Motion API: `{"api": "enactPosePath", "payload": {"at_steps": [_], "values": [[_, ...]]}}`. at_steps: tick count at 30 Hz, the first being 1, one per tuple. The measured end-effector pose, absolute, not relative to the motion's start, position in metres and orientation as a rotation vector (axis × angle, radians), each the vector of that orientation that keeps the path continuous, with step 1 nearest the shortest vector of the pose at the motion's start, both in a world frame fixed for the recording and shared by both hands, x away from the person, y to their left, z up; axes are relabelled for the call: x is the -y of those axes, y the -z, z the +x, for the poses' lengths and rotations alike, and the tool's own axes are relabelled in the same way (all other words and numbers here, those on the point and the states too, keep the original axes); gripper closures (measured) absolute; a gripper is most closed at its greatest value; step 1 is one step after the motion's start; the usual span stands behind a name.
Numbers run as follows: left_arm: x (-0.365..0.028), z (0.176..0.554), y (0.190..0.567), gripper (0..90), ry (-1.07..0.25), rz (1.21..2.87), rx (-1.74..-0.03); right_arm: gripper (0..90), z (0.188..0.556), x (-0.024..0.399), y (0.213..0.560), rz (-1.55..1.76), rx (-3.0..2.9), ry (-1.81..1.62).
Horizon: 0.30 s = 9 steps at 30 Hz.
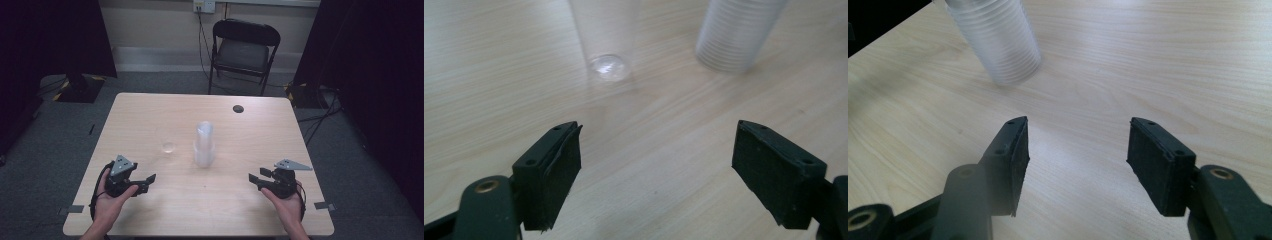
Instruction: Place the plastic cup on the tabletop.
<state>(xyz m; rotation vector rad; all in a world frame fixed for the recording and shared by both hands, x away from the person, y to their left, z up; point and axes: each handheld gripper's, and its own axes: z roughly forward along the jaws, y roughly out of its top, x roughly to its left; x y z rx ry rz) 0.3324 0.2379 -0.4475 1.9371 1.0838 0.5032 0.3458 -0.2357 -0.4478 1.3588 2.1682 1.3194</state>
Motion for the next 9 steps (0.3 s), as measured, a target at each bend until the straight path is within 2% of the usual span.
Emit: {"api": "enactPosePath", "payload": {"at_steps": [4, 9], "values": [[-0.2385, 0.3312, 0.4492, 21.5, -0.508, 1.961, -1.039, 39.7, 0.3451, 0.2357, 0.4497, 1.357, -2.171, -1.304], [-0.2434, 0.3275, 0.4566, 21.5, -0.483, 1.992, -1.021, 30.6, 0.3485, 0.2388, 0.4538, 1.393, -2.131, -1.257]]}}
